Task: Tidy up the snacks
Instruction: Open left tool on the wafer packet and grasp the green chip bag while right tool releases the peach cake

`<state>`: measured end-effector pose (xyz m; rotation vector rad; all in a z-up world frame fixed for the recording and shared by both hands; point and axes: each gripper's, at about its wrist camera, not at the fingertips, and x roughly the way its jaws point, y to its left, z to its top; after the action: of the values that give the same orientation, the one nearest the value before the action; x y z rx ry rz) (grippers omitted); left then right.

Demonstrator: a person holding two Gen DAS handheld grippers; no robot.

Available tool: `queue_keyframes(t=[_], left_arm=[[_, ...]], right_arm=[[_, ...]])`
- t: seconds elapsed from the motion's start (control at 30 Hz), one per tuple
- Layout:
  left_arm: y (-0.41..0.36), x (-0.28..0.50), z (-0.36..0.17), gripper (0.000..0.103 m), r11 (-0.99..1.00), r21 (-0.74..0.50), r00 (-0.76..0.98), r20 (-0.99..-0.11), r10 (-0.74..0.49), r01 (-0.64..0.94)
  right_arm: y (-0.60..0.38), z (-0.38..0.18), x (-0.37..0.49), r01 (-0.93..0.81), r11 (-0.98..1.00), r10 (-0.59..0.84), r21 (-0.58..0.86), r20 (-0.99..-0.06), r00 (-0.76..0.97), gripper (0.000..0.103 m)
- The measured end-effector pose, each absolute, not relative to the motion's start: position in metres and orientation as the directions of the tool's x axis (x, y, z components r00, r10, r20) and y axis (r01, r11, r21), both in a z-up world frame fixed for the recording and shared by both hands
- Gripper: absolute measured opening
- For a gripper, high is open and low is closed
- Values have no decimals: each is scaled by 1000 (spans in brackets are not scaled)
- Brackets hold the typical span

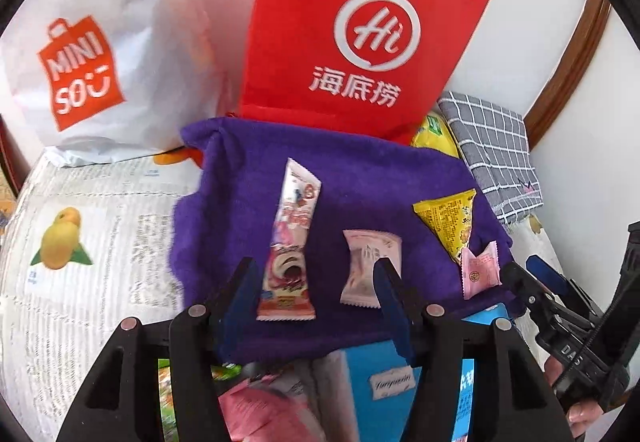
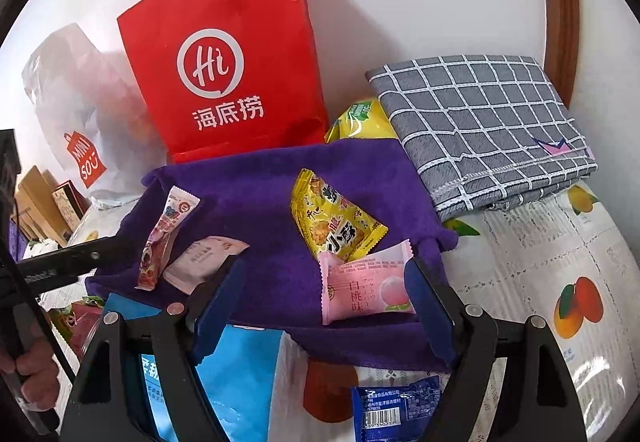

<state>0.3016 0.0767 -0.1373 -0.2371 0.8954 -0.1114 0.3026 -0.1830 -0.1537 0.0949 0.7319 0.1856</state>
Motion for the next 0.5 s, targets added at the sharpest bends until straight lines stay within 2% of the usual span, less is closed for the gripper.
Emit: queue_keyframes(t=[0.27,0.5], left_arm=[[92,266,-142,57,976,-218,621,-767,-162,-15],[102,240,-142,59,990,-131,624,-778,-71,-50]], right_arm=[[-175,-148,296,-150,982,189,115,-634,750,81],[-168,-141,284,-160,985,169,68,-591,789,81]])
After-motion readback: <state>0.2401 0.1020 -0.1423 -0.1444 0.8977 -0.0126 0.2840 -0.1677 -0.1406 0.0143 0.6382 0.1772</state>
